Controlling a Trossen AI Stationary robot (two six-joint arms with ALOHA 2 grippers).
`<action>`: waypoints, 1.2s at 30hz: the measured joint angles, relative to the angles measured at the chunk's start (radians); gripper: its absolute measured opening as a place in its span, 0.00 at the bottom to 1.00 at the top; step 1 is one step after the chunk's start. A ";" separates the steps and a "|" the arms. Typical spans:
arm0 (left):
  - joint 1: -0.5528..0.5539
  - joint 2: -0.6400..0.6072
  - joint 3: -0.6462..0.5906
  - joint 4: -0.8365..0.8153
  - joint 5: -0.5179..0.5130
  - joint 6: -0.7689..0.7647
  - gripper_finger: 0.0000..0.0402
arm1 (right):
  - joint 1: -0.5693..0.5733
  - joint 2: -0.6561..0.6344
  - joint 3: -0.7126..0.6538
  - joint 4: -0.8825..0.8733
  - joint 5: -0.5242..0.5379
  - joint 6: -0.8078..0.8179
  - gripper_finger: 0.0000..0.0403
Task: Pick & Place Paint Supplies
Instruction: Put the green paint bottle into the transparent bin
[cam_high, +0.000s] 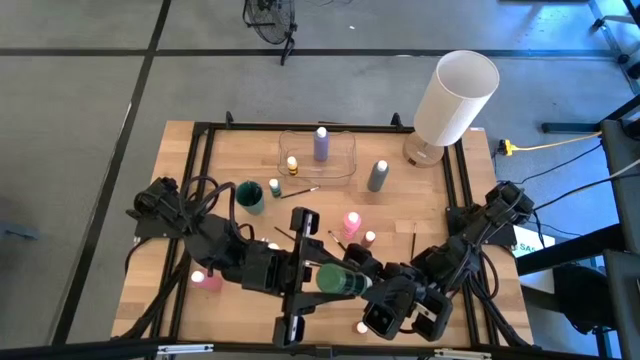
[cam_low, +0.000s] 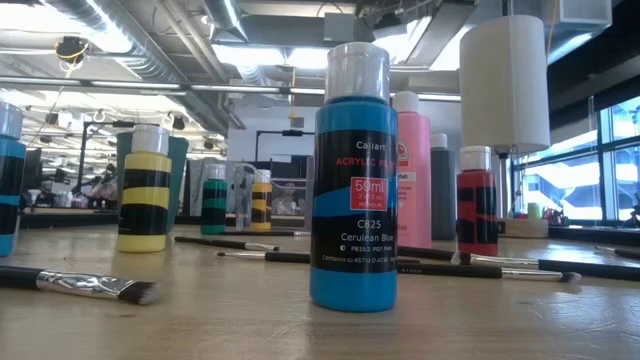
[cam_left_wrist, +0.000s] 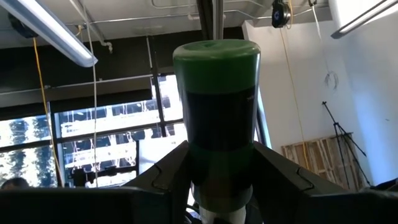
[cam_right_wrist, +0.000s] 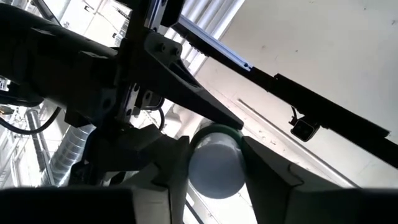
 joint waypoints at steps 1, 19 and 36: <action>0.000 0.000 0.000 -0.002 0.000 -0.002 0.35 | 0.000 0.000 0.000 0.000 0.000 0.000 0.32; -0.002 -0.002 -0.033 0.014 -0.018 -0.039 0.35 | 0.001 0.000 0.000 -0.011 0.029 0.044 0.31; -0.002 0.000 -0.035 -0.002 -0.012 -0.002 0.40 | 0.001 -0.001 0.000 -0.014 0.048 0.086 0.30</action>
